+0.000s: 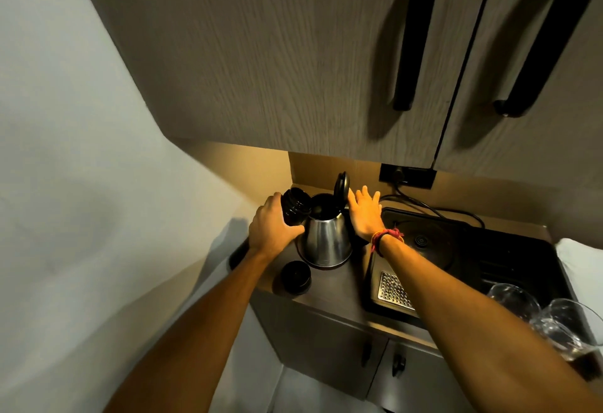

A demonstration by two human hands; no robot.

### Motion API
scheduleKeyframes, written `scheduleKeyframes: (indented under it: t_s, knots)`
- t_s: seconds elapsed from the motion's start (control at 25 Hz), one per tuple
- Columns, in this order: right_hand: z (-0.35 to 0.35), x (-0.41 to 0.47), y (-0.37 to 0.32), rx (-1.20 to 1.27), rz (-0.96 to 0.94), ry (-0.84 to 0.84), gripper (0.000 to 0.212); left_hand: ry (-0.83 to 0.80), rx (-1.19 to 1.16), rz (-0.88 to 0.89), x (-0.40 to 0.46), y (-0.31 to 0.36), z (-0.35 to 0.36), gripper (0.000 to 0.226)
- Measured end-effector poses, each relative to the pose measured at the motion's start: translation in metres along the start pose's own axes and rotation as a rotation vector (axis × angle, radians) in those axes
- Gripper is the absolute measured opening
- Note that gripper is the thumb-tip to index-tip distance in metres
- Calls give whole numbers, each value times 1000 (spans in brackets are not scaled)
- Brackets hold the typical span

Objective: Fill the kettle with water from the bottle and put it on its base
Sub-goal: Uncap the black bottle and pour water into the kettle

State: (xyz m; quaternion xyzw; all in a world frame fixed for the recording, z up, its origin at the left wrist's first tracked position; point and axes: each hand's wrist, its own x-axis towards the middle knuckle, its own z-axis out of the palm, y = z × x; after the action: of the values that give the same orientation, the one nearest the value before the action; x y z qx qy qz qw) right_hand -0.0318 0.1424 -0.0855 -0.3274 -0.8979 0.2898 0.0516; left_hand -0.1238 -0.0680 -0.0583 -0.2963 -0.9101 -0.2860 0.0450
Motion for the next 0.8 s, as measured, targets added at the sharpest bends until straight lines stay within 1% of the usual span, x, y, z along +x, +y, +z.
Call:
scheduleKeyframes:
  t_s: [0.12, 0.4, 0.52, 0.64, 0.8]
  knots:
    - [-2, -4, 0, 13, 16, 0, 61, -76, 199, 51, 11, 15, -5, 79]
    - [-5, -6, -2, 34, 20, 1, 64, -86, 475, 79, 20, 33, -8, 81]
    - [-5, -5, 0, -23, 3, -5, 62, -120, 558, 79, 22, 37, -9, 77]
    - [-4, -3, 0, -49, -9, -21, 62, -172, 618, 74, 22, 39, -11, 78]
    - [-7, -4, -3, -41, 28, 10, 66, -198, 647, 65, 22, 38, -13, 78]
